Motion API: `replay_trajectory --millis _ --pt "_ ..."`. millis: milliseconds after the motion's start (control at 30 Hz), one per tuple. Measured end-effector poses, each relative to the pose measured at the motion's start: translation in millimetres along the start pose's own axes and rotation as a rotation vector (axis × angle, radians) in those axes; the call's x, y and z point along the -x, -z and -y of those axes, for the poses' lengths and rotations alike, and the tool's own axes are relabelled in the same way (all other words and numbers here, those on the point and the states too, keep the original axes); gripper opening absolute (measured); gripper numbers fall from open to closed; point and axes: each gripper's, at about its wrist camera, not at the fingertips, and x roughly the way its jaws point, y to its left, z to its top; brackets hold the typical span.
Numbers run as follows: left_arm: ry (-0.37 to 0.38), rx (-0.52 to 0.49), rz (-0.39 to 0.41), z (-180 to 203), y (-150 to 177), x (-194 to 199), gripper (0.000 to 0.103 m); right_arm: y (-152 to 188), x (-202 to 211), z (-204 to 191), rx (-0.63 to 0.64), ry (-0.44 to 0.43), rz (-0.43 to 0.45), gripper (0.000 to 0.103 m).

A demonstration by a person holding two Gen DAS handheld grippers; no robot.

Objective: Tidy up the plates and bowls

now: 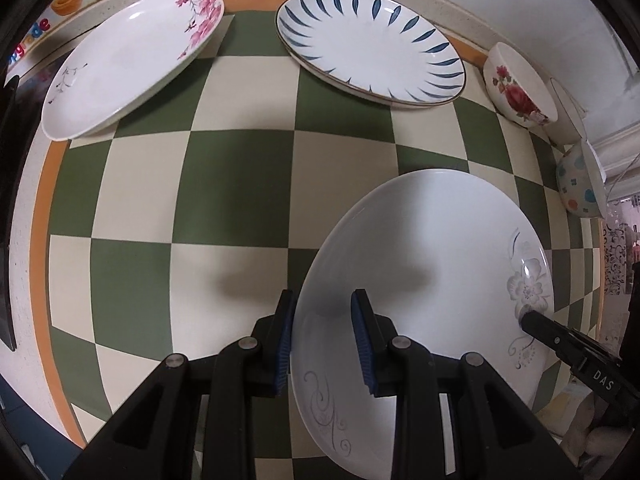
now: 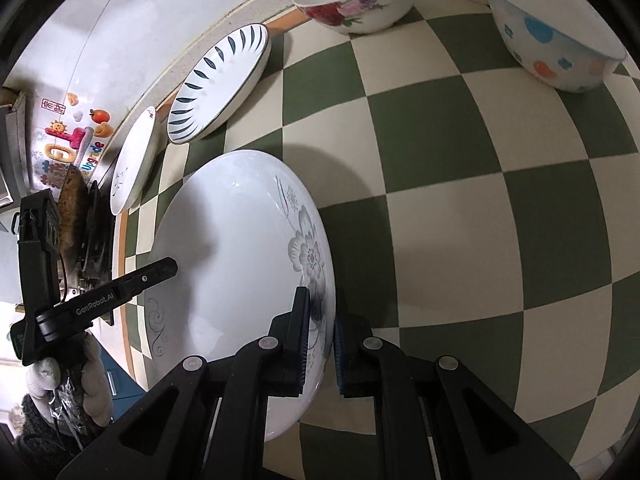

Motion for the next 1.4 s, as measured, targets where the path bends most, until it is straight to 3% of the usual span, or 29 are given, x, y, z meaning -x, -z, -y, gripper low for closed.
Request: replay_trajectory --millis 433,567,700,800,833,900,1067,1200,1400 --pt "-0.027 0.028 -0.009 5 2 -4 0.026 1 -23 2 -0.024 -0.015 -0.072 0.013" --pt "-0.050 0.073 0.068 -7 -7 33 0.026 -4 -13 4 -0.043 0.017 -0.091 0.013" --pt "-0.122 0.153 0.194 -43 -19 83 0.029 -22 25 -8 -0.058 0.027 -0.017 0.015" --pt "-0.177 0.238 0.256 -85 -37 100 0.034 -43 44 -42 -0.021 0.007 0.040 0.030" --pt "-0.183 0.267 0.260 -99 -41 100 0.034 -52 45 -61 0.008 -0.004 0.051 0.038" --pt "-0.173 0.342 0.238 -133 -54 93 0.034 -67 37 -97 0.069 -0.024 0.058 0.044" --pt "-0.119 0.463 0.207 -190 -73 69 0.034 -125 -26 -200 0.246 -0.048 0.016 0.044" --pt "-0.097 0.510 0.203 -215 -89 54 0.034 -167 -80 -264 0.358 -0.032 -0.008 0.044" --pt "-0.086 0.533 0.181 -239 -108 38 0.034 -217 -157 -315 0.420 0.035 -0.046 0.044"
